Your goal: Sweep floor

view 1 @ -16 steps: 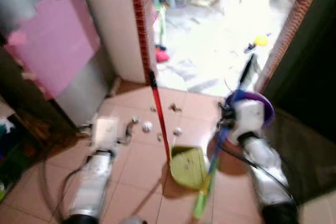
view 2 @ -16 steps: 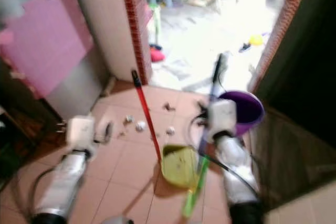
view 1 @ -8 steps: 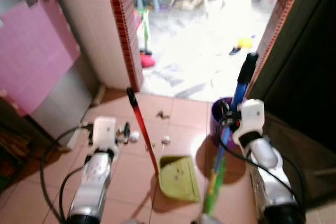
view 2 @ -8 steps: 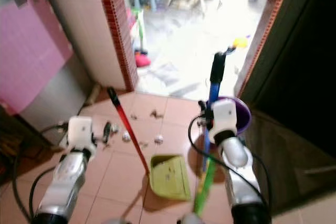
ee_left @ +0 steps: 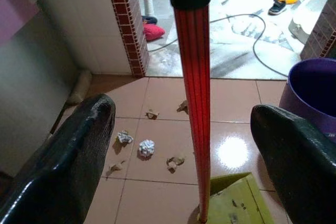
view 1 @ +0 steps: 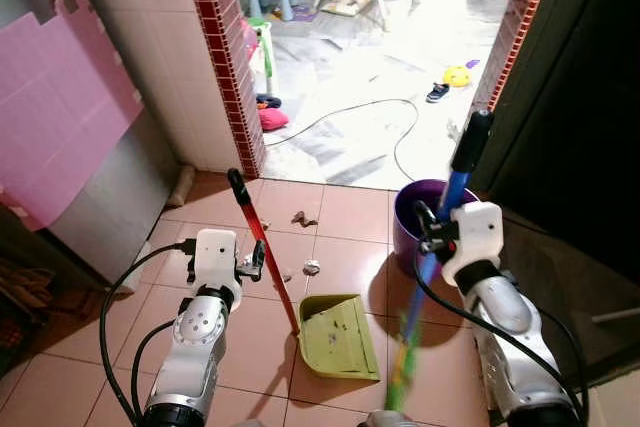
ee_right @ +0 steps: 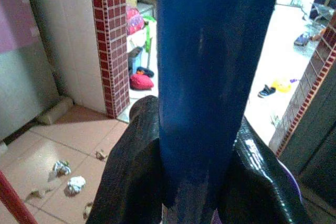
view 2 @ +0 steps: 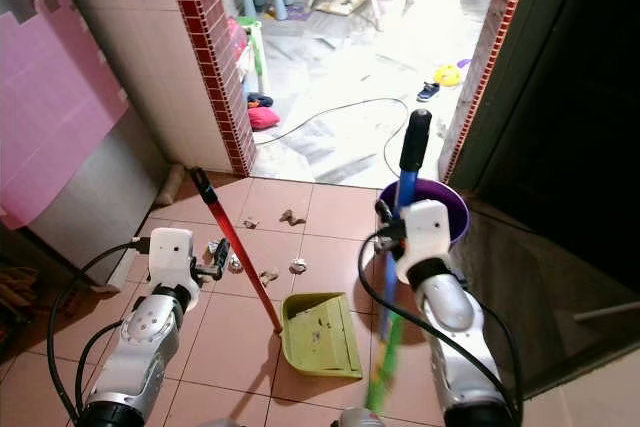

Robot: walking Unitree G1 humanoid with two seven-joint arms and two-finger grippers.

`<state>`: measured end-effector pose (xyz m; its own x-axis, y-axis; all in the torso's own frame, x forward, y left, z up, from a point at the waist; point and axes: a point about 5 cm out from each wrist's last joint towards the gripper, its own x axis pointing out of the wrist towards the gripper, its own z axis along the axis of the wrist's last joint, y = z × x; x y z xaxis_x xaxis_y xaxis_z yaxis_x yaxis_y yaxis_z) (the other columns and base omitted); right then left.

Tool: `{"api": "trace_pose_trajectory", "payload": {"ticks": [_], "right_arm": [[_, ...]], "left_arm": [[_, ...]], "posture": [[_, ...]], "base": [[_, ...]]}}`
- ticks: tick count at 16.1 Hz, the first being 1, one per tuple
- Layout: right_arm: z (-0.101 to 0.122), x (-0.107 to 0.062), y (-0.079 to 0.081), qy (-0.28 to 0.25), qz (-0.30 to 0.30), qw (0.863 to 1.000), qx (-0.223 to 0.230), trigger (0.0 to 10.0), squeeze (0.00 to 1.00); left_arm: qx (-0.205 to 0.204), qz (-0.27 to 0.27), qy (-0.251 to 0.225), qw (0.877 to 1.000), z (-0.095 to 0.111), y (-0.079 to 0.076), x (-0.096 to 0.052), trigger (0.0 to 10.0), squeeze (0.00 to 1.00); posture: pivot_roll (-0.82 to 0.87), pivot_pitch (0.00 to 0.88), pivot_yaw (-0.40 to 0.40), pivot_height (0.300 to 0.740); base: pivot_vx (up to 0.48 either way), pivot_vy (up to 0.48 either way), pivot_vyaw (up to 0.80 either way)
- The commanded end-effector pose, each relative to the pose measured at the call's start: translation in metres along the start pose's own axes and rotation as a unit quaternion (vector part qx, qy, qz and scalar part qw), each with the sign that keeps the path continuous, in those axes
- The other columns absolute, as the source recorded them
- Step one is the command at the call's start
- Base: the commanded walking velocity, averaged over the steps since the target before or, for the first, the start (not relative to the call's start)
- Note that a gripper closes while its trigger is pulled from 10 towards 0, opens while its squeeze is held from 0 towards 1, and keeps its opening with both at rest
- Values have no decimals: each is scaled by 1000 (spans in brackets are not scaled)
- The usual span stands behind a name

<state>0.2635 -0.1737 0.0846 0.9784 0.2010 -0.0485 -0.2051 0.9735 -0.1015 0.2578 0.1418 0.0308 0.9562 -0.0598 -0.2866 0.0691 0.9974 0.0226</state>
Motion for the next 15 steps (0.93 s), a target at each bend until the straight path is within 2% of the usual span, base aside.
{"api": "trace_pose_trajectory", "payload": {"ticks": [1, 8, 11, 15], "right_arm": [[16, 1, 3, -33, 4, 999, 1, 10000, 0], [16, -20, 0, -18, -5, 1000, -2, 10000, 0], [23, -33, 8, -15, 13, 999, 29, 10000, 0], [31, -46, 19, -14, 30, 998, 44, 10000, 0]], "left_arm": [[-10, -9, -6, 1000, 3, 1, 3, 10000, 0], [-3, -3, -15, 1000, 7, 4, 16, 10000, 0], [4, -9, -17, 1000, 5, 2, 18, 10000, 0], [5, -8, -21, 1000, 5, 4, 20, 10000, 0]], "posture": [[-190, 0, 73, 740], [-227, 46, 73, 740], [-237, 81, 70, 740], [-253, 111, 69, 740]], "base": [[0, 0, 0], [0, 0, 0], [0, 0, 0], [0, 0, 0]]}}
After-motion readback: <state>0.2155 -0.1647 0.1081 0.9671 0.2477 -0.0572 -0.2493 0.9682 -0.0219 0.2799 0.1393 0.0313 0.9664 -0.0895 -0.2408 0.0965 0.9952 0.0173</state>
